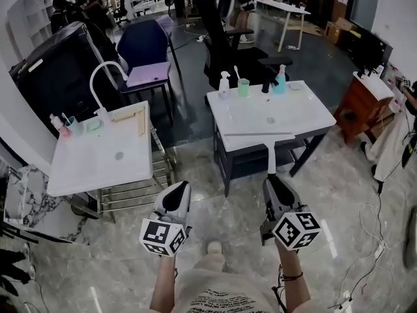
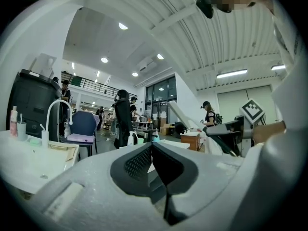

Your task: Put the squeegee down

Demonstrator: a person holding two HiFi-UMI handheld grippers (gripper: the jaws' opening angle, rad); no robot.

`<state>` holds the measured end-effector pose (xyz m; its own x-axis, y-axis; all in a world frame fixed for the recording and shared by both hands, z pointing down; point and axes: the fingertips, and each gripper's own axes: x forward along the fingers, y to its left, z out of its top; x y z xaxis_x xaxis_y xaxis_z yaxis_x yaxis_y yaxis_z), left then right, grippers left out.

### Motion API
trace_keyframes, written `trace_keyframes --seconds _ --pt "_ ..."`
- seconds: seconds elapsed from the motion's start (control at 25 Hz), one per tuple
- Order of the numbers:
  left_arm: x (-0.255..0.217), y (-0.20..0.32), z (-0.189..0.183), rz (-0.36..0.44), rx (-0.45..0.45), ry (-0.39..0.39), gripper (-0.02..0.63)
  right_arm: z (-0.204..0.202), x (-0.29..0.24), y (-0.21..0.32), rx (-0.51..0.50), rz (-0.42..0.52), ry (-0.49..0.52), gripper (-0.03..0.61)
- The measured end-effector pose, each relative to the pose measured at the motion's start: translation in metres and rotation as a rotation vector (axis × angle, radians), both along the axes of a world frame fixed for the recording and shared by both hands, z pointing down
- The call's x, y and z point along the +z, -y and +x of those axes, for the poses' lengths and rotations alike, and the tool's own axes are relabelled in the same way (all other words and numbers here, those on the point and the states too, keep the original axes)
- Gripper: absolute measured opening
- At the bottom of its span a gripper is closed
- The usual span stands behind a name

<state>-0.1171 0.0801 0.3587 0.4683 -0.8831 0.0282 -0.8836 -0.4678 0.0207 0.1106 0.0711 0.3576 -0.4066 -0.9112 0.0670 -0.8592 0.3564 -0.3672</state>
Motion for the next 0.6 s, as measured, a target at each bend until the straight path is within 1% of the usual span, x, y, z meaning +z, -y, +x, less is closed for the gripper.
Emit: trace_keyframes --seconds 0.12,0.32,0.6 --pt "0.001 0.028 -0.007 -0.004 0.007 -0.002 0.023 -0.007 -0.001 0.024 0.009 -0.001 0.005 0.095" --pt "-0.001 0.067 -0.005 0.008 0.051 0.004 0.023 -0.005 0.001 0.053 0.054 0.001 0.006 0.095" --pt "-0.001 0.100 0.001 0.013 0.104 -0.001 0.023 -0.001 0.002 0.077 0.103 0.003 0.017 0.095"
